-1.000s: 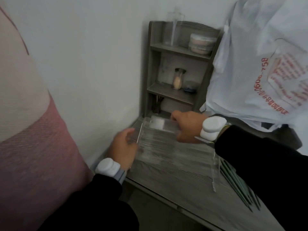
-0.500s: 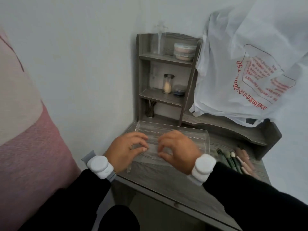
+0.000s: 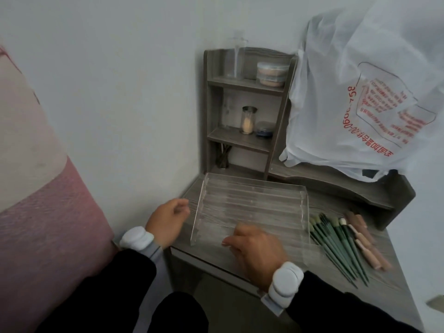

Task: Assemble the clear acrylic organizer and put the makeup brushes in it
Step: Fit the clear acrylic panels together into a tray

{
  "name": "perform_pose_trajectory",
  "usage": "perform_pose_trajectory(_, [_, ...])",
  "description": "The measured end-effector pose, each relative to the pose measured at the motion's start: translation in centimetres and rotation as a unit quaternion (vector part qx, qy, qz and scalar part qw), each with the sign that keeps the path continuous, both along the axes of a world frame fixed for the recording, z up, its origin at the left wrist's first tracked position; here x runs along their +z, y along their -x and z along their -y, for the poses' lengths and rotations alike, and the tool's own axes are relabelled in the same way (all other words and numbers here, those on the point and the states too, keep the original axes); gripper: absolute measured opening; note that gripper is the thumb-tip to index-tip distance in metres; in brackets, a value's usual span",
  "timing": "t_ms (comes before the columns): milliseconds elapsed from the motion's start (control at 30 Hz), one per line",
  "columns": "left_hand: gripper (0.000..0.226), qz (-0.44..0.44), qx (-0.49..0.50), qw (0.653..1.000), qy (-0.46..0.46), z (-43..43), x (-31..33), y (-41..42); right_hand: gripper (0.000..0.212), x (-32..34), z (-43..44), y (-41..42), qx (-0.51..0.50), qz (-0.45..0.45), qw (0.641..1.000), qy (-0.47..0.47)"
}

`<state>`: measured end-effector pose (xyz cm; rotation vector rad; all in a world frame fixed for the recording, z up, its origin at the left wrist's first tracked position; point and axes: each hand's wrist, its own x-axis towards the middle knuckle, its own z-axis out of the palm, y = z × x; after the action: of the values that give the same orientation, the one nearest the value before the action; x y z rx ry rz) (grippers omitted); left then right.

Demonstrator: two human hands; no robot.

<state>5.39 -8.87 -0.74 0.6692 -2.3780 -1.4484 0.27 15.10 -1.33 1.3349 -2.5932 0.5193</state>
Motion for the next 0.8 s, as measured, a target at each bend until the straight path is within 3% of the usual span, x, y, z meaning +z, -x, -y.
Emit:
perform_pose_trajectory(67, [0.042, 0.063, -0.009, 0.995, -0.078, -0.3, -0.5, 0.1, 0.016, -0.3, 0.3, -0.1, 0.0, 0.004, 1.0, -0.013])
perform_pose_trajectory(133, [0.034, 0.092, -0.021, 0.988, -0.121, -0.8, -0.9, 0.1, 0.017, -0.5, 0.9, -0.2, -0.001, -0.011, 1.0, -0.024])
perform_pose_trajectory(300, [0.024, 0.082, -0.036, 0.979, -0.181, -2.0, -1.2, 0.2, 0.021, -1.7, 1.7, 0.4, -0.022, -0.003, 0.999, -0.033])
perform_pose_trajectory(800, [0.047, 0.105, -0.037, 0.981, -0.159, -1.7, -2.1, 0.8, 0.022, -3.4, 2.4, 0.5, -0.016, 0.013, 1.0, -0.005])
